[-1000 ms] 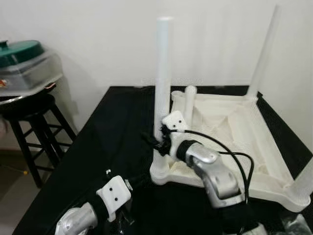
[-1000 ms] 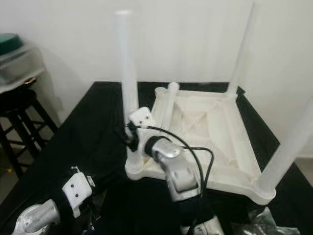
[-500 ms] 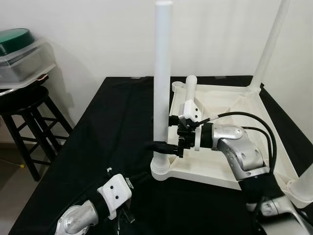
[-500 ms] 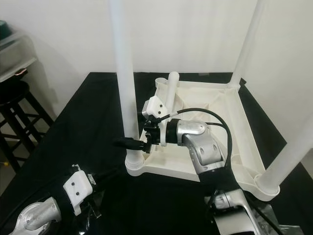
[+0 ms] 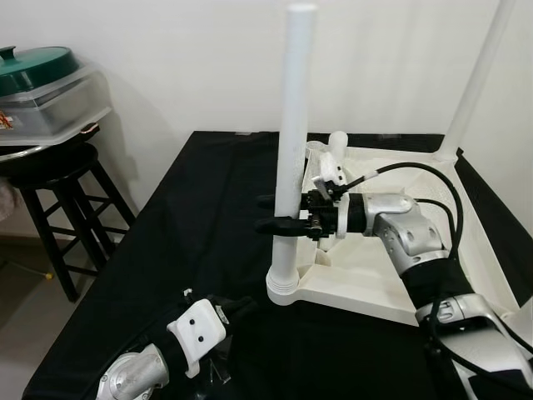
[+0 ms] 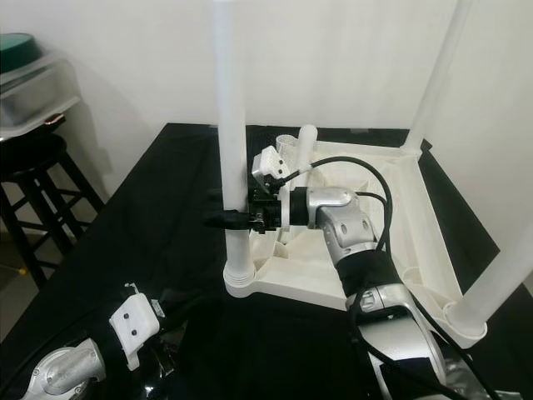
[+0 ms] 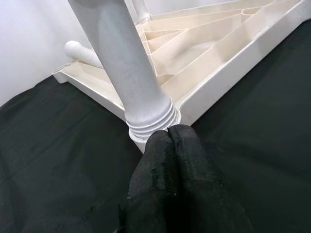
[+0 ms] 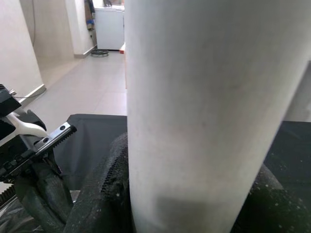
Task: Building children table
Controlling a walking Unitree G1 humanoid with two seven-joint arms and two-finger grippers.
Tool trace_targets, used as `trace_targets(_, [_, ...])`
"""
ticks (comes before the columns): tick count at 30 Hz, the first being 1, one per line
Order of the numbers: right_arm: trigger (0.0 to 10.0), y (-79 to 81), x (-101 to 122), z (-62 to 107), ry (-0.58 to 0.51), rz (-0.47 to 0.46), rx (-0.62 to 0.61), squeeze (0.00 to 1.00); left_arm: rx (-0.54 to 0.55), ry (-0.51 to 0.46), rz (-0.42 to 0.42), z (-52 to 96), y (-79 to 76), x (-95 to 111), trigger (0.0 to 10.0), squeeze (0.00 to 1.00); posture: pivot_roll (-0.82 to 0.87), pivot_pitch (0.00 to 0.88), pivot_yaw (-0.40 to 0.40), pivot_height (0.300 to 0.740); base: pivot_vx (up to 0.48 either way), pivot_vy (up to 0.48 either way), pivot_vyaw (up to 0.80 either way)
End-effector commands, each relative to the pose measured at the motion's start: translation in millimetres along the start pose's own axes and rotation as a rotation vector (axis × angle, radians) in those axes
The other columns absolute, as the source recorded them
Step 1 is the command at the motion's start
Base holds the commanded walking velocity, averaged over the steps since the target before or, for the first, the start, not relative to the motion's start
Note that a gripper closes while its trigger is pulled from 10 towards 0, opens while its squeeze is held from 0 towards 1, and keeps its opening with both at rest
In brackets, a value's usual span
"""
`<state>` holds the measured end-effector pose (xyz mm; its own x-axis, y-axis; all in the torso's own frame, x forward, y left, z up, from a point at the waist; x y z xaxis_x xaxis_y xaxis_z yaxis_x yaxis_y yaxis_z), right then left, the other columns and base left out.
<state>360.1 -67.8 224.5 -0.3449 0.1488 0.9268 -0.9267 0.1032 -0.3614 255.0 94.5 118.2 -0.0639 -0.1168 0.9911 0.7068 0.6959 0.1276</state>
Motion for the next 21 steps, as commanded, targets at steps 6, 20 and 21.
trace_targets(6, [0.0, 10.7, -9.8, 4.6, 0.021, 0.014, -0.062, 0.00, 0.006, 0.010, 0.011, 1.3, -0.8, -0.8, 10.0, 0.00, -0.01, 0.024, -0.014, 0.740, 0.000, 0.000, 0.00])
trace_targets(20, [0.0, 70.8, -63.7, -48.8, 0.259, -0.168, -0.602, 0.00, 0.005, 0.014, 0.009, -0.2, 3.4, -0.3, 10.0, 0.00, -0.03, 0.032, -0.005, 0.740, 0.000, 0.000, 0.00])
trace_targets(21, [0.0, 70.8, -63.7, -48.8, 0.259, -0.168, -0.602, 0.00, 0.005, 0.014, 0.009, -0.2, 3.4, -0.3, 10.0, 0.00, -0.03, 0.032, -0.005, 0.740, 0.000, 0.000, 0.00])
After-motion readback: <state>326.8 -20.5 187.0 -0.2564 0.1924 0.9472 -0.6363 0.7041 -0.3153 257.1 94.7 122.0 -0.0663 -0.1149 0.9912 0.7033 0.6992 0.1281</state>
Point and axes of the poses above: a point about 5 cm out from each wrist's last joint towards the gripper, its own z axis pointing back from the gripper into the wrist, its own x axis along the axis of the wrist's last joint, y = z × x, the point moved 5 cm from there along -z, pointing out of the wrist towards the gripper, and after that the axes turned 14 degrees about z, right-handed, at the moved point
